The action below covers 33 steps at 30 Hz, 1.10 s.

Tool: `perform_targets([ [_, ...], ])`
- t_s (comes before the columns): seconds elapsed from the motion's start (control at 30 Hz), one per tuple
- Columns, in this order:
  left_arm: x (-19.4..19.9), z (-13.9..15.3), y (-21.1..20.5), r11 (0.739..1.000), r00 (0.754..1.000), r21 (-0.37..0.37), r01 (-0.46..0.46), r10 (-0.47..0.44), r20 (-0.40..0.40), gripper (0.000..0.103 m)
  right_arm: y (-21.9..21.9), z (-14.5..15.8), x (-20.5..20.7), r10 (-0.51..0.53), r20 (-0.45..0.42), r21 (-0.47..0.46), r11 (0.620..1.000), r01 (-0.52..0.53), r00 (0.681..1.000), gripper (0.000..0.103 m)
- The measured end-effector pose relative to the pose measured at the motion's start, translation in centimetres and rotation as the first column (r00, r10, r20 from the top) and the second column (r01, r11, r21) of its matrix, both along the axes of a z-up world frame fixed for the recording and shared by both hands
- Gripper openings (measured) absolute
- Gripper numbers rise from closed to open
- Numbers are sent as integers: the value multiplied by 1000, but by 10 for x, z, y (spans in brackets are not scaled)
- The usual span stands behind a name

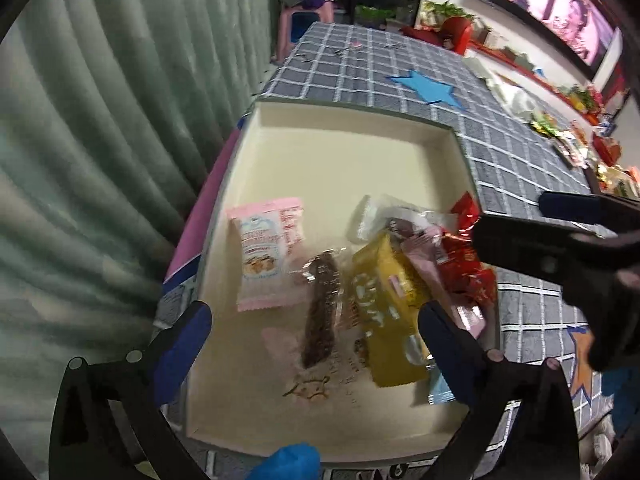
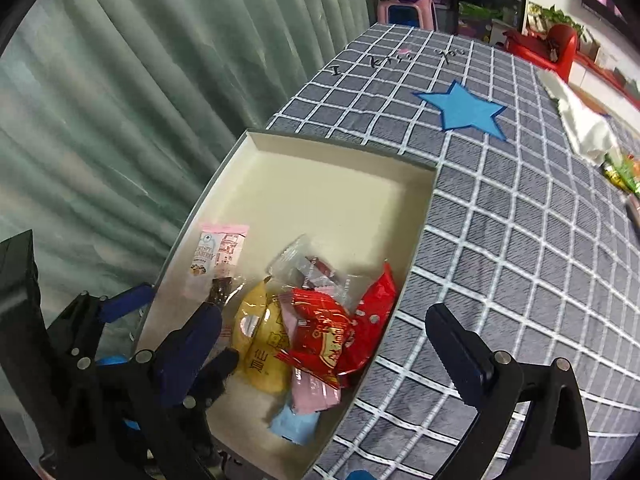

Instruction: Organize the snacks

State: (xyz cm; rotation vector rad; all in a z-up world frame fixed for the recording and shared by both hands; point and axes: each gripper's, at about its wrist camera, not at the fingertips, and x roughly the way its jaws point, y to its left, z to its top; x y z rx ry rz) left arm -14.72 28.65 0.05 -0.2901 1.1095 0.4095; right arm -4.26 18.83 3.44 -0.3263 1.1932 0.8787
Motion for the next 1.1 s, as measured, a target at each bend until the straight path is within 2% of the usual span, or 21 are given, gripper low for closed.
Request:
perform_targets([
  [0.17,-7,7,-3,999,1000,43,-8,8,-20,103,-3,4,-6,15,10,-56,998,-15,1000,103],
  [0.33,-10,11,-5,999,1000,39,-15,16,-25,103,-1,5,-10,26,-23,-36,999,-27,999,103],
  [1.1,-6,15,-19,997,999,81,-9,13,-48,103,-1,8,-18,48,-15,-36,998,-49,999,103],
])
